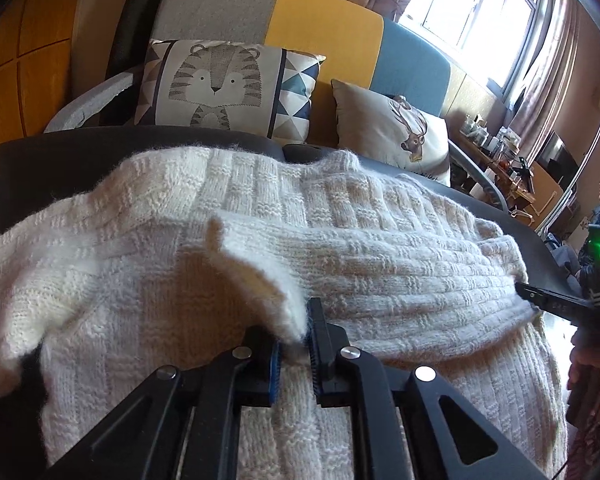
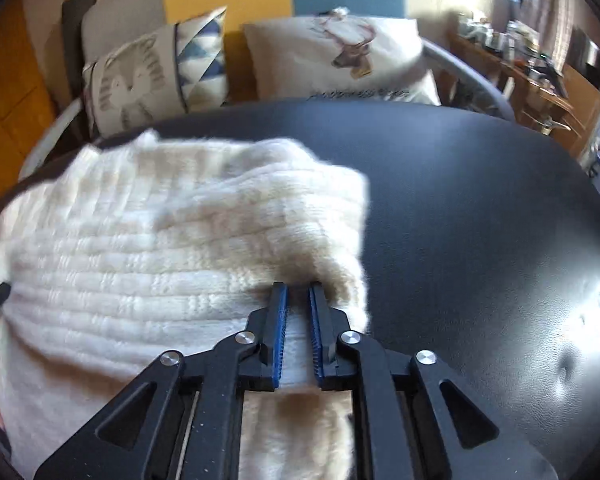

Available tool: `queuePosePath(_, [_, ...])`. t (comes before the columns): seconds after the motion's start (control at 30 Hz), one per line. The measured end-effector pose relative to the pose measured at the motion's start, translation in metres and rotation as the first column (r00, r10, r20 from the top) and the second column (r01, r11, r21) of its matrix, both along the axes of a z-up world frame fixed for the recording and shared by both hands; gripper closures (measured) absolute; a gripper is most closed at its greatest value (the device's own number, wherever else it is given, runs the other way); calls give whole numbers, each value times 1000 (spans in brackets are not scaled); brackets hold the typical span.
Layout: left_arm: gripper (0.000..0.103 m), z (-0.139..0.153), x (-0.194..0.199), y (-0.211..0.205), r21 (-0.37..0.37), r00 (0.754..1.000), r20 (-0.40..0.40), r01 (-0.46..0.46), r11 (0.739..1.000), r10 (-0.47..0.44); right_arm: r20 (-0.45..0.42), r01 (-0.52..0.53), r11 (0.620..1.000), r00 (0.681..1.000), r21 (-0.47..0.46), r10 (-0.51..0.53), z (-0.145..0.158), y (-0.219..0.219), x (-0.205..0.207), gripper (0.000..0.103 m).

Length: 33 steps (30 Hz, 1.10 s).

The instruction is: Fold clothes

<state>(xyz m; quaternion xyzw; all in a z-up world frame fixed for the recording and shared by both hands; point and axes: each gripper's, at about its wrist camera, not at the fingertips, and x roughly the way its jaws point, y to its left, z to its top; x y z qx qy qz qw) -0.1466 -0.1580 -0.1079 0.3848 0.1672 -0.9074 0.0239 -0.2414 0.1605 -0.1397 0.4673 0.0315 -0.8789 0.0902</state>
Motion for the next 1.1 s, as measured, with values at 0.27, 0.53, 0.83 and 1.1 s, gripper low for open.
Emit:
queuePosePath(0.27, [88,-2,-4,3,7,999,3,40,999,-40,-36,-42,995,999,-94,39,15,24,14,92])
queuePosePath(0.53, [89,-3,-4,3,12,999,0,43,999,-43,-9,29,997,1000,-68,-30,13,17,-29,90])
queuePosePath(0.83, [88,-3,-3,7,2,999,-4,54,999,-54,-46,67,997,997,37,-65,-11,18,-52,91])
queuePosePath(1.1, [88,-4,-3,5,13,999,-6,54,998,-54,-86,27,993,996,-115,-37,27,34,-4,87])
